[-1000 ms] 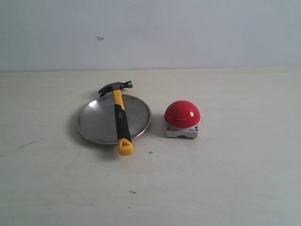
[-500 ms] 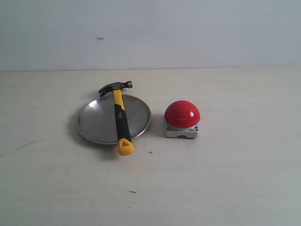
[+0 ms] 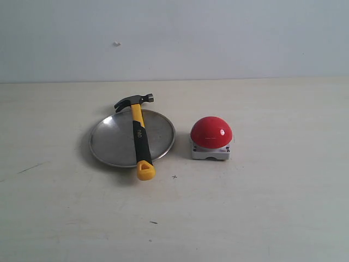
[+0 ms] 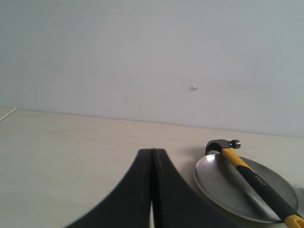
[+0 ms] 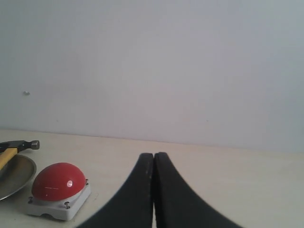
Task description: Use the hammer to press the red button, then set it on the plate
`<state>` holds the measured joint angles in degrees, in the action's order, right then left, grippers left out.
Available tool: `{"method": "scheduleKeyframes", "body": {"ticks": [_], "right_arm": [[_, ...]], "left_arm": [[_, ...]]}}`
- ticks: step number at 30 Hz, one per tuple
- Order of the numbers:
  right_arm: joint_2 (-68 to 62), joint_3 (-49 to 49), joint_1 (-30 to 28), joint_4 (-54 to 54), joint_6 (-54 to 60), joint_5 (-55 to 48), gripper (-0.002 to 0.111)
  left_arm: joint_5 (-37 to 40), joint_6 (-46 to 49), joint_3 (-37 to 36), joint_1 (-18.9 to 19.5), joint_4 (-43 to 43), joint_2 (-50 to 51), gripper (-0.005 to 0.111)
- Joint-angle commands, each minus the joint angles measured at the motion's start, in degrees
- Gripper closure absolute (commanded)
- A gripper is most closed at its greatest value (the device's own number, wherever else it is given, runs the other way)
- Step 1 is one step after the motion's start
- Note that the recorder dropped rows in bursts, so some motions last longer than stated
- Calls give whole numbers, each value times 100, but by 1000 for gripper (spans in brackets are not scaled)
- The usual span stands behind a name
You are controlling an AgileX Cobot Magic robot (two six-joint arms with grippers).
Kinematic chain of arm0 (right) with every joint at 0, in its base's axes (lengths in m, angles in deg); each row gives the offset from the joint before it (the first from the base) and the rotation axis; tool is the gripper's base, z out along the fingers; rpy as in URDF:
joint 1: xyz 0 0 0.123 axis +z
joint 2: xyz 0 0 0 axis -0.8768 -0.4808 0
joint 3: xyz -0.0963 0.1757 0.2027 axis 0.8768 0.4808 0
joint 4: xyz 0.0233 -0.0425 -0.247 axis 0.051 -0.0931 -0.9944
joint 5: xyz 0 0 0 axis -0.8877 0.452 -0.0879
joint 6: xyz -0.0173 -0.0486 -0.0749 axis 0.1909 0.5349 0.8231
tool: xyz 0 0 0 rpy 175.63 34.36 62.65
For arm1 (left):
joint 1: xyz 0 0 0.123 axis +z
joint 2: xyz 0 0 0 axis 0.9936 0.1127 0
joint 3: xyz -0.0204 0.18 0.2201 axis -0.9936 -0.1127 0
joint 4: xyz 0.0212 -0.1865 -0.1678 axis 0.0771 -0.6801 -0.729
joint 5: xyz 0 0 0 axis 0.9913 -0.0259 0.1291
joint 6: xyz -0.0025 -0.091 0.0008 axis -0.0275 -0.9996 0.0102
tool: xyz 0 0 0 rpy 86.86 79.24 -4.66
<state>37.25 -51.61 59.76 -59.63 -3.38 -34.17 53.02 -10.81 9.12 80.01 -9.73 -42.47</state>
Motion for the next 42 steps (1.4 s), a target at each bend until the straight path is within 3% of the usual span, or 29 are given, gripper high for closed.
{"method": "scheduleKeyframes", "body": {"ticks": [1, 42], "right_arm": [[30, 25, -28, 30, -71, 149, 108], [30, 25, -28, 340, -226, 128, 108]], "left_arm": [[13, -28, -8, 17, 14, -29, 107], [13, -28, -8, 17, 14, -29, 107]]}}
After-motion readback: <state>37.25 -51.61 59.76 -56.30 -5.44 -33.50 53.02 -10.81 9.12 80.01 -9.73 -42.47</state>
